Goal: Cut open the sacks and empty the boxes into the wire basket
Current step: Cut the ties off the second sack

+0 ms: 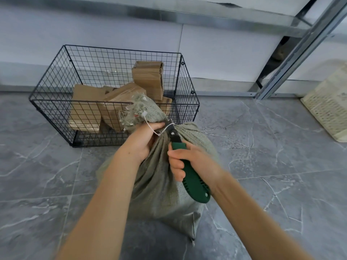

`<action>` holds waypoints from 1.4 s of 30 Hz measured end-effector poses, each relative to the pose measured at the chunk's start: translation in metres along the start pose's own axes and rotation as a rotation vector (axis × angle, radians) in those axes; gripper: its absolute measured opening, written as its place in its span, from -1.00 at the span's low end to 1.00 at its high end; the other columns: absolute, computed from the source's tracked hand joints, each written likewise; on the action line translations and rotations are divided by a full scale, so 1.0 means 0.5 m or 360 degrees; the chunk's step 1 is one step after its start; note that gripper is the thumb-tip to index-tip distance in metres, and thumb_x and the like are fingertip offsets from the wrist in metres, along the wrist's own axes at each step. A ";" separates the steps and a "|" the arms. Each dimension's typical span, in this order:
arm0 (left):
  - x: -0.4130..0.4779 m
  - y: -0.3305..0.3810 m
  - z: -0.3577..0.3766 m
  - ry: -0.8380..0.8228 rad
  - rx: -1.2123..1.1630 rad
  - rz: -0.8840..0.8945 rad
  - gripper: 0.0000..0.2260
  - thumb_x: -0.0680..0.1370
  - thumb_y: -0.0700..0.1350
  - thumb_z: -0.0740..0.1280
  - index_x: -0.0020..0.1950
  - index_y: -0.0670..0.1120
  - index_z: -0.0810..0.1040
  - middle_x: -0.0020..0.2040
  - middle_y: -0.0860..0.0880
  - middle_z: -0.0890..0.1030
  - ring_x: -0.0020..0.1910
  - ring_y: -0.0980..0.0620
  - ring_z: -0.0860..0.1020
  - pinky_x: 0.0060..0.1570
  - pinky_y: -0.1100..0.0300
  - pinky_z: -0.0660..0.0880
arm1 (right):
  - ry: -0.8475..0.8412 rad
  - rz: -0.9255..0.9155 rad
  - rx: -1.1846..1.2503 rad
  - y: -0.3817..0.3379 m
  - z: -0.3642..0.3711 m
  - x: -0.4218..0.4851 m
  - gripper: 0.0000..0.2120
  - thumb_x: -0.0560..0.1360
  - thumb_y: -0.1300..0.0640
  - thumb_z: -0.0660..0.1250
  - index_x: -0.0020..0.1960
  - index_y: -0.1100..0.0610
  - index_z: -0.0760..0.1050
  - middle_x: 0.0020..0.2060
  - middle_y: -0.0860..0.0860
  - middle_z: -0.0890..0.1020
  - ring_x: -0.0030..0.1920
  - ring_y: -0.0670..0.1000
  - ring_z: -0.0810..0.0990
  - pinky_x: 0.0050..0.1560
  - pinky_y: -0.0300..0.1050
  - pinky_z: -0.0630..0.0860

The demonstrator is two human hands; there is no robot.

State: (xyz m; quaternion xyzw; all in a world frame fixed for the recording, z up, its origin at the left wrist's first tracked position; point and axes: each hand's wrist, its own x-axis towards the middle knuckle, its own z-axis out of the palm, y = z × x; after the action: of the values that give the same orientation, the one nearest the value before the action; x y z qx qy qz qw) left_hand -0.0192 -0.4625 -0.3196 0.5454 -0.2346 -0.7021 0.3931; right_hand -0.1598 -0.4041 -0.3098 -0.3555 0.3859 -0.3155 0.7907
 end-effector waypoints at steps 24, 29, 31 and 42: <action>-0.008 -0.038 0.037 0.0863 0.0261 0.0530 -0.64 0.59 -0.11 0.16 -0.41 -0.14 0.34 -0.64 -0.04 0.36 -0.70 0.02 0.33 -0.62 0.28 0.28 | 0.0801 -0.0495 -0.0390 0.035 0.077 0.053 -0.73 0.62 0.11 0.16 -0.24 0.16 0.32 -0.57 -0.01 0.41 -0.62 -0.01 0.38 -0.53 -0.16 0.40; -0.017 -0.038 0.050 0.0933 0.0199 0.0540 -0.63 0.61 -0.07 0.13 -0.39 -0.17 0.32 -0.65 -0.07 0.34 -0.78 0.03 0.28 -0.71 0.33 0.21 | 0.0825 -0.0470 -0.0345 0.029 0.075 0.052 -0.74 0.61 0.13 0.17 -0.24 0.17 0.31 -0.57 -0.01 0.40 -0.60 0.00 0.36 -0.54 -0.19 0.40; -0.015 -0.036 0.047 0.0898 0.0193 0.0509 -0.62 0.60 -0.05 0.13 -0.38 -0.17 0.33 -0.71 -0.04 0.31 -0.78 0.00 0.27 -0.69 0.30 0.23 | 0.0797 -0.0464 -0.0361 0.024 0.075 0.050 -0.74 0.61 0.12 0.17 -0.24 0.18 0.31 -0.57 0.00 0.40 -0.61 0.00 0.37 -0.54 -0.19 0.40; 0.001 -0.044 0.098 0.0738 0.0241 0.0563 -0.63 0.57 0.05 0.17 -0.33 -0.16 0.38 -0.53 -0.15 0.36 -0.62 -0.08 0.33 -0.42 0.07 0.34 | 0.0844 -0.0435 -0.0203 -0.011 0.032 0.026 -0.84 0.59 0.12 0.20 -0.13 0.17 0.35 -0.53 0.02 0.43 -0.59 0.02 0.39 -0.51 -0.18 0.40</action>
State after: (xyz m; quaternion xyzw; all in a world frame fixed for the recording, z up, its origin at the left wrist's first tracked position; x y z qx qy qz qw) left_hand -0.0725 -0.4550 -0.3223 0.6696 -0.2818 -0.4600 0.5106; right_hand -0.1411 -0.4119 -0.3031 -0.3583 0.5464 -0.4758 0.5887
